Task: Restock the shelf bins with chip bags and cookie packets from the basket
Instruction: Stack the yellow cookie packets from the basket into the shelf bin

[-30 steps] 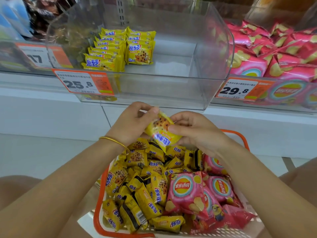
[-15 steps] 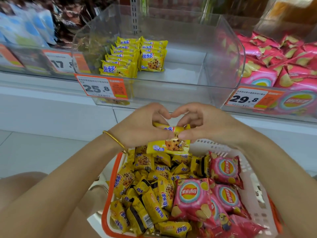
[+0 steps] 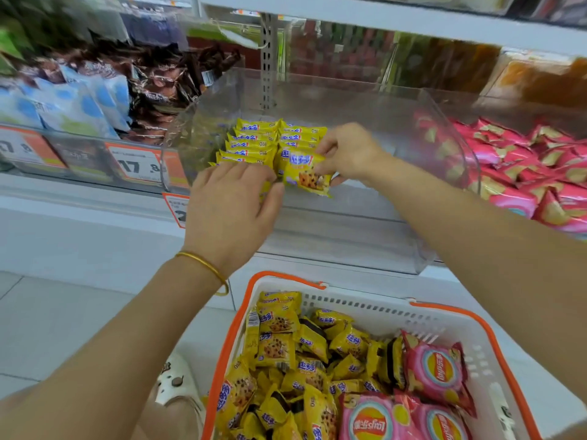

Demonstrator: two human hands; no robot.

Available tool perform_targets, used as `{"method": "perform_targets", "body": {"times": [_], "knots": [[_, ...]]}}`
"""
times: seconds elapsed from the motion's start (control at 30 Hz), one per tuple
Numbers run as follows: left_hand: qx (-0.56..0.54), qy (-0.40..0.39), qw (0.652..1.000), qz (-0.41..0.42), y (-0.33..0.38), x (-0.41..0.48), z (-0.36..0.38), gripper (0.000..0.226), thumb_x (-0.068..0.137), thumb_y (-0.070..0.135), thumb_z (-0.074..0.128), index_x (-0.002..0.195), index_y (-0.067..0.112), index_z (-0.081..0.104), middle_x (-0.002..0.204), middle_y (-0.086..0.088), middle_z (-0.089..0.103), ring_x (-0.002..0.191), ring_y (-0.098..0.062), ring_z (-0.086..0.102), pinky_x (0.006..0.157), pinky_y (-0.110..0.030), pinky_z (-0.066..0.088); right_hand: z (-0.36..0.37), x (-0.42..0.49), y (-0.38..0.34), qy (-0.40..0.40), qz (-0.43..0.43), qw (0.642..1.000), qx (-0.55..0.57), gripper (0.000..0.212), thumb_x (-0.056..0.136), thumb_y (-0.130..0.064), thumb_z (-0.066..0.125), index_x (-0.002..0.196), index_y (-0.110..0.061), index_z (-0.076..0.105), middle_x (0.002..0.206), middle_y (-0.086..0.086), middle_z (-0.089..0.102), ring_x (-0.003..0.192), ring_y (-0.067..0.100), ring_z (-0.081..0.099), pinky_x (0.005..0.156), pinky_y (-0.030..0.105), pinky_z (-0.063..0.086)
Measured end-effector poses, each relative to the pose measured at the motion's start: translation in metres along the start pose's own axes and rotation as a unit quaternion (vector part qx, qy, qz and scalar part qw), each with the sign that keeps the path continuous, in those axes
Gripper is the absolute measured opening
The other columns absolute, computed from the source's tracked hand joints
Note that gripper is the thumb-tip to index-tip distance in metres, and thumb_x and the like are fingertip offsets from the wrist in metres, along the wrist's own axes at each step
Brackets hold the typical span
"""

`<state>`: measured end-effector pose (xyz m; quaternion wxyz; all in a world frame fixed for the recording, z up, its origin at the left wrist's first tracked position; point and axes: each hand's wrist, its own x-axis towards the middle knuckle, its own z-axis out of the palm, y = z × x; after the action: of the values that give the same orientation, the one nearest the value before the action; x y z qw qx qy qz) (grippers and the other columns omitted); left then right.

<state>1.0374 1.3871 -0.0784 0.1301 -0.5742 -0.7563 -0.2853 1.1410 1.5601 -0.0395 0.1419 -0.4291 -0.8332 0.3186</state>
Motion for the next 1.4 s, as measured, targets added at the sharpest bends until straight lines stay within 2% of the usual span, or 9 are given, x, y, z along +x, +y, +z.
{"method": "perform_targets", "body": {"times": [0.3, 0.47, 0.67, 0.77, 0.83, 0.97, 1.1, 1.23, 1.4], "knots": [[0.010, 0.039, 0.998, 0.040, 0.001, 0.001, 0.001, 0.037, 0.091, 0.036, 0.036, 0.084, 0.017, 0.067, 0.084, -0.001, 0.067, 0.085, -0.028, 0.059, 0.079, -0.035, 0.032, 0.029, 0.042, 0.002, 0.067, -0.055, 0.990, -0.114, 0.025, 0.079, -0.005, 0.073, 0.089, -0.014, 0.052, 0.109, 0.015, 0.051, 0.096, 0.029, 0.059, 0.076, 0.036, 0.052], [0.013, 0.036, 0.998, 0.046, -0.002, 0.001, 0.003, 0.039, 0.092, 0.037, 0.034, 0.083, 0.017, 0.066, 0.084, -0.001, 0.067, 0.085, -0.028, 0.058, 0.079, -0.036, 0.033, 0.033, 0.045, 0.008, 0.055, -0.034, 0.990, -0.126, 0.027, 0.076, -0.006, 0.073, 0.088, -0.016, 0.051, 0.126, 0.016, 0.041, 0.082, 0.022, 0.049, 0.073, 0.031, 0.046], [-0.005, 0.060, 0.996, 0.061, -0.001, 0.000, 0.001, 0.035, 0.093, 0.034, 0.037, 0.086, 0.016, 0.066, 0.091, 0.000, 0.066, 0.090, -0.028, 0.057, 0.079, -0.036, 0.033, 0.018, 0.033, 0.003, 0.040, -0.029, 0.984, -0.170, 0.046, 0.075, -0.015, 0.077, 0.112, -0.008, 0.051, 0.127, 0.014, 0.042, 0.095, 0.027, 0.053, 0.084, 0.030, 0.045], [-0.021, 0.128, 0.986, 0.107, 0.006, -0.007, -0.011, 0.025, 0.093, 0.024, 0.045, 0.092, 0.013, 0.067, 0.099, 0.000, 0.066, 0.092, -0.029, 0.056, 0.079, -0.041, 0.038, -0.004, 0.005, -0.012, 0.086, -0.065, 0.986, -0.130, 0.029, 0.077, -0.013, 0.074, 0.096, -0.016, 0.053, 0.109, 0.010, 0.049, 0.086, 0.025, 0.055, 0.082, 0.041, 0.052], [-0.054, 0.152, 0.975, 0.152, 0.019, -0.019, -0.018, 0.022, 0.092, 0.017, 0.048, 0.090, 0.007, 0.068, 0.095, -0.004, 0.067, 0.084, -0.031, 0.057, 0.074, -0.041, 0.041, -0.021, -0.043, -0.024, 0.107, -0.108, 0.988, -0.010, 0.027, 0.078, -0.008, 0.073, 0.082, -0.020, 0.049, 0.083, 0.003, 0.051, 0.069, 0.020, 0.056, 0.063, 0.044, 0.057], [-0.095, 0.013, 0.980, 0.174, 0.039, -0.057, -0.007, 0.021, 0.087, 0.016, 0.048, 0.086, 0.007, 0.067, 0.083, -0.005, 0.065, 0.075, -0.029, 0.056, 0.065, -0.038, 0.045, -0.023, -0.149, -0.005, -0.011, -0.152, 0.979, 0.137, 0.022, 0.082, 0.002, 0.067, 0.080, -0.016, 0.054, 0.064, 0.003, 0.053, 0.049, 0.016, 0.061, 0.041, 0.034, 0.052], [-0.048, -0.174, 0.973, 0.146, 0.034, -0.079, 0.018, 0.029, 0.082, 0.027, 0.041, 0.085, 0.017, 0.069, 0.080, 0.001, 0.066, 0.077, -0.025, 0.060, 0.056, -0.035, 0.052, 0.048, -0.160, 0.079, -0.186, 0.049, 0.981, 0.029, 0.009, 0.089, -0.007, 0.062, 0.097, -0.010, 0.061, 0.087, 0.008, 0.064, 0.067, 0.021, 0.067, 0.055, 0.032, 0.054], [-0.026, -0.249, 0.960, 0.129, 0.030, -0.082, 0.030, 0.041, 0.081, 0.036, 0.031, 0.088, 0.018, 0.067, 0.082, 0.001, 0.066, 0.080, -0.024, 0.059, 0.053, -0.033, 0.049, 0.133, -0.132, 0.184, -0.184, 0.121, 0.962, -0.164, 0.032, 0.088, -0.009, 0.059, 0.119, -0.016, 0.054, 0.118, 0.005, 0.058, 0.101, 0.022, 0.058, 0.084, 0.033, 0.050], [-0.016, -0.245, 0.960, 0.136, 0.033, -0.081, 0.039, 0.048, 0.082, 0.038, 0.024, 0.088, 0.017, 0.067, 0.082, 0.000, 0.065, 0.081, -0.023, 0.059, 0.052, -0.034, 0.049, 0.181, -0.136, 0.223, -0.143, 0.103, 0.954, -0.242, 0.040, 0.088, -0.004, 0.055, 0.126, -0.009, 0.045, 0.119, 0.012, 0.056, 0.105, 0.028, 0.057, 0.081, 0.041, 0.052]]}}
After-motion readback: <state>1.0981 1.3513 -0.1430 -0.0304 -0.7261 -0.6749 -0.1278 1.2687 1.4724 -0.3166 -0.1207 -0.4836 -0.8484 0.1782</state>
